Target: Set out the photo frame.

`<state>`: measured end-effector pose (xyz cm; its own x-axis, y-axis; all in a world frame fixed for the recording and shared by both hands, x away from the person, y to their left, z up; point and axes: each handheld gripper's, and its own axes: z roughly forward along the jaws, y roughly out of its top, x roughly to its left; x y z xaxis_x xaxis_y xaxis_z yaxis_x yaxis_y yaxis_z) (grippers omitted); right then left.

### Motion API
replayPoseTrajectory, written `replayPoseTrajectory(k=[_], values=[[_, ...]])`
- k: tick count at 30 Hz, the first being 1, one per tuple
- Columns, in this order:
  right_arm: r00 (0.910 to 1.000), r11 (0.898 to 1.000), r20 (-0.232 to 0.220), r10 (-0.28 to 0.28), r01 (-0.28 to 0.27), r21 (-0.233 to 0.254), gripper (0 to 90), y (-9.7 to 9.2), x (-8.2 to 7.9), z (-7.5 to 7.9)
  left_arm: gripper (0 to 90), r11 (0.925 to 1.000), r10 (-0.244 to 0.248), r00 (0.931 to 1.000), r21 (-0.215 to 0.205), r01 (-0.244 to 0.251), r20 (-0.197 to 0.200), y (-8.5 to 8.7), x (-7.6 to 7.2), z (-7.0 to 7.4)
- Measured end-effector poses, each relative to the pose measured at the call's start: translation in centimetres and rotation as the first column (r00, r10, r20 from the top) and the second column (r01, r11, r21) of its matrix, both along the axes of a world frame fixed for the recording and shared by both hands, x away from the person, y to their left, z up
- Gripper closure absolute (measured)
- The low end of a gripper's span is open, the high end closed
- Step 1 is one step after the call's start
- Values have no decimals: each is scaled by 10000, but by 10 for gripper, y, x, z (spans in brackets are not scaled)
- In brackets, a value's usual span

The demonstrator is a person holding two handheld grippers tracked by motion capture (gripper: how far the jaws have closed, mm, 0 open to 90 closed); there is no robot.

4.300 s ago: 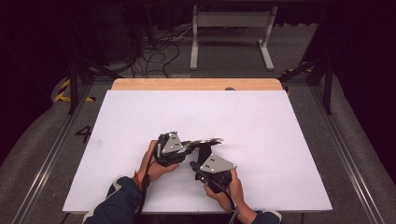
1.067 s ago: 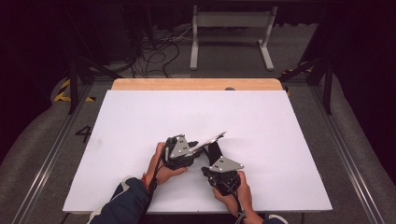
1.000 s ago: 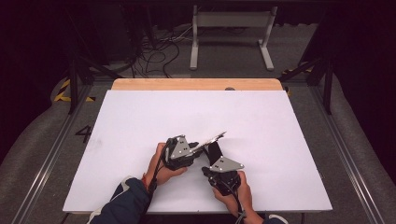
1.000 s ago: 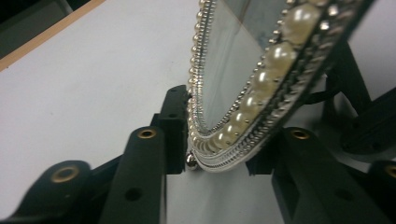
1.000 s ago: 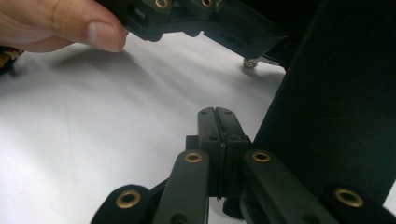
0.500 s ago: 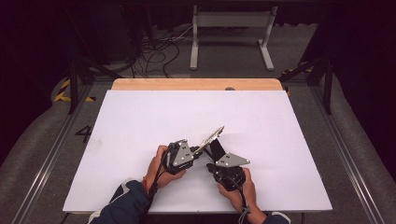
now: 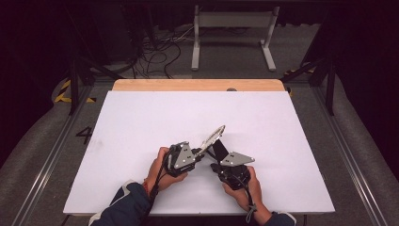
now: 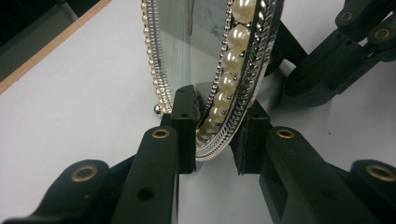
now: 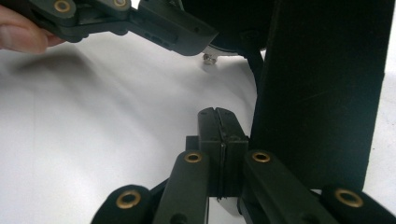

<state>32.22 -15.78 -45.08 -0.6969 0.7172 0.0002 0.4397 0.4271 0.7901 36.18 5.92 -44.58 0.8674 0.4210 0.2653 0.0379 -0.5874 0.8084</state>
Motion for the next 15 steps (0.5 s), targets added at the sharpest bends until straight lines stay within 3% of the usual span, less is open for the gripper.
replayPoseTrajectory(k=[15], values=[[9996,9995,-19,299,-299,-51,900,-8,5,1,715,10000,8,10000,53,-8,-67,-2,-6,3]])
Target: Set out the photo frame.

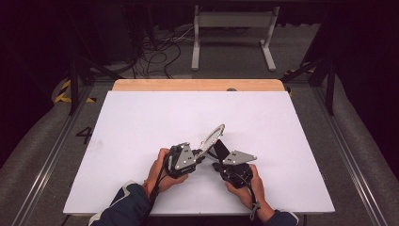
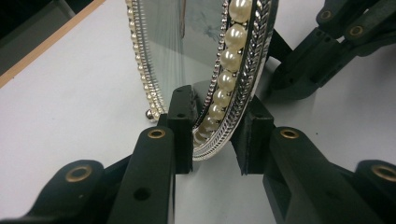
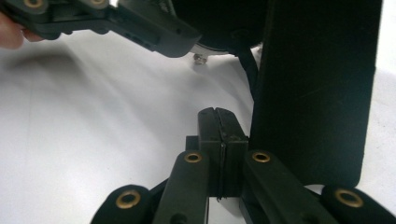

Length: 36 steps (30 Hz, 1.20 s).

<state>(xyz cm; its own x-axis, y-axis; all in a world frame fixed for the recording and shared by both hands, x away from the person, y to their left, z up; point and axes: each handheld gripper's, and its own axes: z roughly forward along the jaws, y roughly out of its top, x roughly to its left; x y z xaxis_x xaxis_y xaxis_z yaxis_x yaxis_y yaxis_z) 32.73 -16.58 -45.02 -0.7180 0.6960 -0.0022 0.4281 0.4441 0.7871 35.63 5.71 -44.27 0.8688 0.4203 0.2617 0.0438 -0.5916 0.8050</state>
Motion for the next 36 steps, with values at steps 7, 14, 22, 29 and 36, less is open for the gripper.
replayPoseTrajectory(k=[7,14,22,29,36], values=[[9998,9999,136,113,-112,-95,900,-6,4,0,707,9998,-182,9998,-85,182,-2,-1,-2,1],[9998,9998,107,158,-156,-144,900,-10,7,0,708,9994,-348,9994,-93,348,-13,0,-2,2],[9999,9998,146,46,-43,-216,900,-13,9,-2,701,9993,-331,9994,-195,329,-135,-4,-3,2],[9999,9996,93,-46,48,-267,900,-17,13,-4,703,9985,-360,9989,-420,347,-309,-5,-5,3],[9995,9993,-101,-306,304,-196,900,-26,19,-8,710,9977,-510,9981,-470,493,-352,-8,-5,3]])
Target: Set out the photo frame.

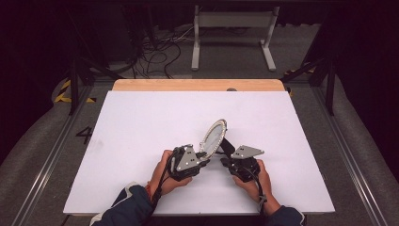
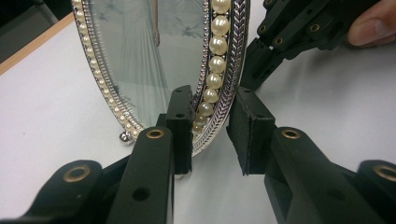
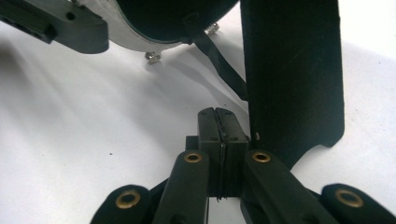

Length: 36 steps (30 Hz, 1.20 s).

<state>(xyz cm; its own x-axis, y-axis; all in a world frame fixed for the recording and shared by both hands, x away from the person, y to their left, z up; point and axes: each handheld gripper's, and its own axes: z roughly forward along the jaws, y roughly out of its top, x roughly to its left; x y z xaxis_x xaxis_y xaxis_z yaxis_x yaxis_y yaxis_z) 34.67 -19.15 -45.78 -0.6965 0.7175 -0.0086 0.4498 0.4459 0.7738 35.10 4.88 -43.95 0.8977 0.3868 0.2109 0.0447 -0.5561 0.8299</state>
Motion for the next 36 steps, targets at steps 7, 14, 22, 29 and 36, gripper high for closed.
replayPoseTrajectory(k=[7,14,22,29,36], values=[[10000,10000,-33,-86,86,19,900,-3,1,1,725,9999,-157,9998,-52,157,-105,-1,-1,1],[9998,9998,-61,-183,183,-20,900,-7,2,0,725,9999,-163,9997,-51,163,-154,-2,-1,1],[9994,9994,-114,-331,329,-138,900,-11,6,-2,730,9999,-168,9997,0,168,-175,-4,-2,0],[9981,9983,-206,-585,583,-95,900,-16,10,-4,734,9997,-258,9994,-22,258,-241,-7,-2,0],[9976,9978,-217,-664,663,-86,900,-18,12,-3,734,9996,-284,9991,-82,282,-325,-10,-1,0]])
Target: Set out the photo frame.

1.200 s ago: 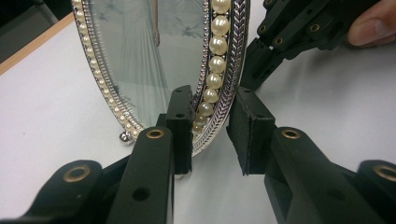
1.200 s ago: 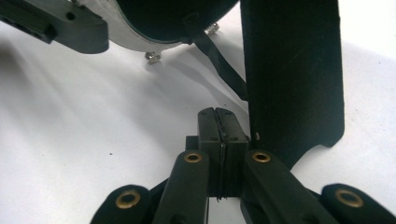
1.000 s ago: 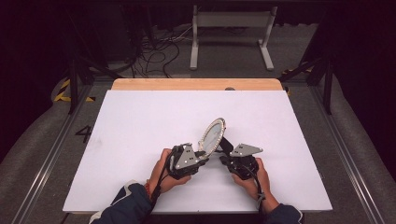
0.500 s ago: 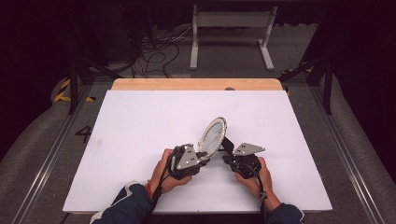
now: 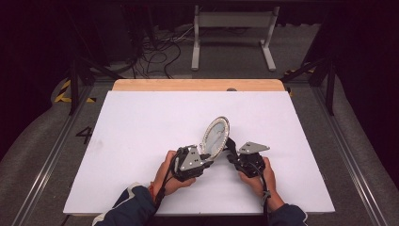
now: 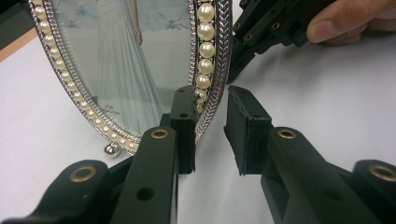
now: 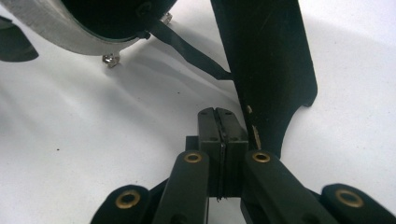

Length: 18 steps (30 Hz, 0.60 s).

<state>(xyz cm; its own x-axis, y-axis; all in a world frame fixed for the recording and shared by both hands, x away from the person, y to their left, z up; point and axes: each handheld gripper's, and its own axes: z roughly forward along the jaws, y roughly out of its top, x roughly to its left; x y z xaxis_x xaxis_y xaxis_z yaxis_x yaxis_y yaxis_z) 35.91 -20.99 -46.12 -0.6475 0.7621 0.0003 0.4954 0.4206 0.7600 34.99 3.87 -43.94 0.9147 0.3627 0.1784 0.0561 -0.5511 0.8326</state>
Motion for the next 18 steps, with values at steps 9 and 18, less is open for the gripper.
replayPoseTrajectory(k=[9,18], values=[[9999,9999,10,-162,162,-22,900,-3,4,0,733,9999,-102,9999,-20,102,85,-3,-1,1],[9989,9989,45,-469,469,-60,900,-5,7,0,724,9999,-104,9999,23,104,87,0,1,0]])
